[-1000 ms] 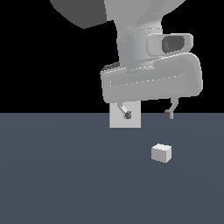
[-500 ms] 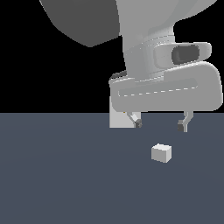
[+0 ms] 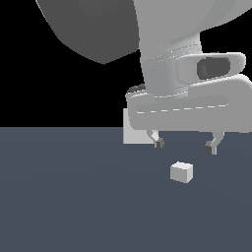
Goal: Plug the charger into the wall socket.
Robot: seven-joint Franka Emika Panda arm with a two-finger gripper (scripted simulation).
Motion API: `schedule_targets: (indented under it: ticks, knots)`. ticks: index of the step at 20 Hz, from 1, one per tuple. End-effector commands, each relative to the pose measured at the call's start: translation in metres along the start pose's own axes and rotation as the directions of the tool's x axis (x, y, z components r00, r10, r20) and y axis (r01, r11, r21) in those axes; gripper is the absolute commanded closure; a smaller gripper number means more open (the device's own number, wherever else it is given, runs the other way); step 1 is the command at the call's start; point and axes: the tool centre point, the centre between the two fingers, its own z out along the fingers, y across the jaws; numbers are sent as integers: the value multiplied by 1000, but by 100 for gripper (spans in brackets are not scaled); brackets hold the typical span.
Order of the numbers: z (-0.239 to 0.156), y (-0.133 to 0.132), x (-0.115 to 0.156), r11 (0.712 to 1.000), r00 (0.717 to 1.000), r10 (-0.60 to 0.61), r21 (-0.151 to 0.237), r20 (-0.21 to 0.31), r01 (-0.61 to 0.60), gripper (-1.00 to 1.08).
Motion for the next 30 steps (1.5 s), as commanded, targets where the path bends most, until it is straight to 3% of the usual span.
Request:
schedule_targets:
  ticks: [1, 19, 20, 30]
  knots:
    - [1, 0, 0, 1000, 1000, 0, 0, 0, 0, -92]
    - [47, 1, -21, 1000, 1000, 5, 1, 0, -5, -92]
    - [47, 1, -21, 1000, 1000, 5, 1, 0, -5, 108]
    - [47, 4, -19, 1000, 1000, 11, -3, -1, -11, 108]
